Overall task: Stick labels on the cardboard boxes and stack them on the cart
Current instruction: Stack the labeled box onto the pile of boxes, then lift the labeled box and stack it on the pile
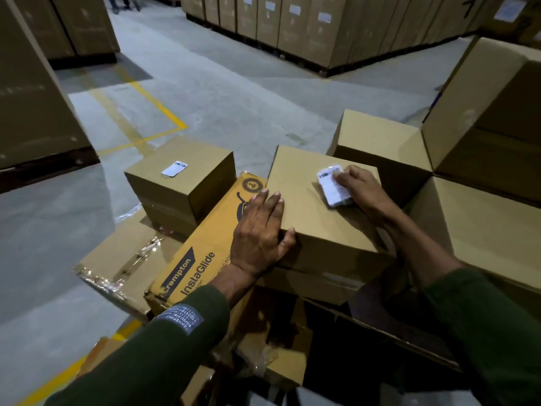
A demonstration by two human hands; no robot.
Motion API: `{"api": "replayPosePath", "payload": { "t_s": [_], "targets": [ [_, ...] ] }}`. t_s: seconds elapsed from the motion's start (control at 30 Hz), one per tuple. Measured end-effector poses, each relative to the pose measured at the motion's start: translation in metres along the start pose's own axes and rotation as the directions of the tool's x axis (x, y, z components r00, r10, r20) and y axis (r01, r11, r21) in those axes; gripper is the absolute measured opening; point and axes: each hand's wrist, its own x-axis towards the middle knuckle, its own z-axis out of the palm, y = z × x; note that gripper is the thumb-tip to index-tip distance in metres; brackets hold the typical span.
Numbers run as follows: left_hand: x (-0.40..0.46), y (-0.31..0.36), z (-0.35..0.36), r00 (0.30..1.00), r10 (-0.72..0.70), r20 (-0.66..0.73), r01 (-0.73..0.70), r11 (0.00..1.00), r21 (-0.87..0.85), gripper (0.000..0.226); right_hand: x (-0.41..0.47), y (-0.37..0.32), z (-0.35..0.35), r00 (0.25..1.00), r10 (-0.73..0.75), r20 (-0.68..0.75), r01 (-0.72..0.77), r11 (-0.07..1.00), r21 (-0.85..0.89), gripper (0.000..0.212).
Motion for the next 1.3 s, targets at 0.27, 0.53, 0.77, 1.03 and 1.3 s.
{"api": "replayPosePath", "payload": {
  "t_s": [0.27, 0.53, 0.77, 1.03, 1.3],
  "targets": [
    [-0.001, 0.0, -0.004, 1.0, 0.007, 0.026, -0.007, 1.0, -0.022, 0.058, -0.041, -0.004, 0.008, 0.996, -0.032, 0.086, 0.031, 0.999, 0.005, 0.027],
    [0.002, 0.0, -0.002, 1.0, 0.005, 0.002, -0.005, 1.0, -0.031, 0.056, -0.02, 0.001, 0.0, 0.999, 0.009, -0.054, -0.009, 1.0, -0.008, 0.028],
    [-0.001, 0.003, -0.005, 0.999, 0.0, 0.048, 0.0, 1.0, -0.008, 0.057, -0.034, -0.01, 0.014, 0.993, -0.042, 0.108, 0.035, 0.997, 0.066, 0.029],
    [0.006, 0.012, -0.029, 0.95, -0.07, 0.305, 0.023, 0.988, 0.155, 0.057, -0.074, 0.005, -0.028, 0.993, 0.036, 0.111, -0.075, 0.928, 0.365, 0.02],
    [-0.005, 0.035, -0.066, 0.889, -0.219, 0.401, 0.044, 0.915, 0.402, 0.078, -0.081, -0.005, -0.02, 0.984, 0.062, 0.165, -0.133, 0.873, 0.469, 0.009]
  ]
}}
